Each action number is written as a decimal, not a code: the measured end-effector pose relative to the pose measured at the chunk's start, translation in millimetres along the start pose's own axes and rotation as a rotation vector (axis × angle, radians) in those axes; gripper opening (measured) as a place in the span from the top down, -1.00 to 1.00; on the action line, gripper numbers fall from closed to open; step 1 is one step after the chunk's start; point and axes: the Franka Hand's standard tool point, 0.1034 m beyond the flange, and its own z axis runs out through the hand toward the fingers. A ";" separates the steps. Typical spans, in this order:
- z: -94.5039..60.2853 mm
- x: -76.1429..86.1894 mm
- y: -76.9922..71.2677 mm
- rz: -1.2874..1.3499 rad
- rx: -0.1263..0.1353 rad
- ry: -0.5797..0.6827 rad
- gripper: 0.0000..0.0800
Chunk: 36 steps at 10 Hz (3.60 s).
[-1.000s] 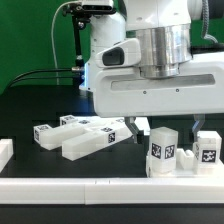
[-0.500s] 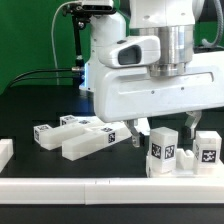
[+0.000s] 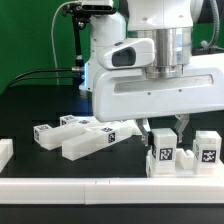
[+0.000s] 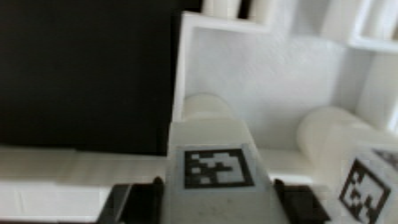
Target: Assemble chair
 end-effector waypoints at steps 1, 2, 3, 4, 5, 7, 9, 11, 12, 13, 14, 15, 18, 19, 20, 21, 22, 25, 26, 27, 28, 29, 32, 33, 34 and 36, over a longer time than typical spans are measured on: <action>0.0 0.2 -0.4 0.036 0.000 0.001 0.29; 0.2 2.7 -2.1 0.261 -0.009 0.031 0.29; -0.6 3.8 -3.2 0.478 -0.016 0.037 0.29; -2.8 7.3 -4.0 0.747 -0.003 0.044 0.29; -3.4 8.3 -4.5 0.954 0.005 0.045 0.29; -3.0 8.7 -3.8 1.217 0.030 0.035 0.29; -2.1 8.2 -3.7 1.198 0.028 0.034 0.29; -1.1 5.9 -1.4 0.945 0.017 0.024 0.10; -2.0 6.4 2.2 0.786 0.016 0.021 -0.40; -2.9 6.7 7.2 0.635 0.014 0.018 -0.58; -3.6 6.9 8.5 0.504 0.013 0.019 -0.58; -3.0 6.8 8.7 0.442 0.011 0.020 -0.62; -2.7 7.6 -3.1 0.079 -0.029 0.016 -0.62; -2.2 8.2 -5.9 -0.063 -0.033 0.018 -0.62; -2.2 8.2 -3.8 -0.036 -0.033 0.018 -0.62; -2.1 8.1 -4.0 -0.017 -0.034 0.018 -0.32; -2.1 8.1 -3.9 -0.011 -0.033 0.018 0.03; -1.8 8.0 -3.2 0.208 -0.031 0.021 0.29; -1.9 8.1 -3.7 0.326 -0.033 0.024 0.29; -1.1 7.5 -5.2 0.503 -0.036 0.025 0.29; -0.8 6.4 -7.5 0.693 -0.047 0.026 0.29; -0.6 6.4 -9.1 0.870 -0.046 0.031 0.29; -3.6 10.3 -10.3 1.375 -0.005 0.036 0.29; -3.5 10.3 -10.4 1.420 -0.004 0.036 0.29; -3.1 9.8 -10.3 1.413 -0.005 0.035 0.29; 1.1 3.7 -12.3 1.173 -0.027 0.028 -0.24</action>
Offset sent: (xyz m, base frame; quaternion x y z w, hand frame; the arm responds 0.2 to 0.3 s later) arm 0.0200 0.0029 0.0116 -0.0051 0.0150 0.5176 0.8555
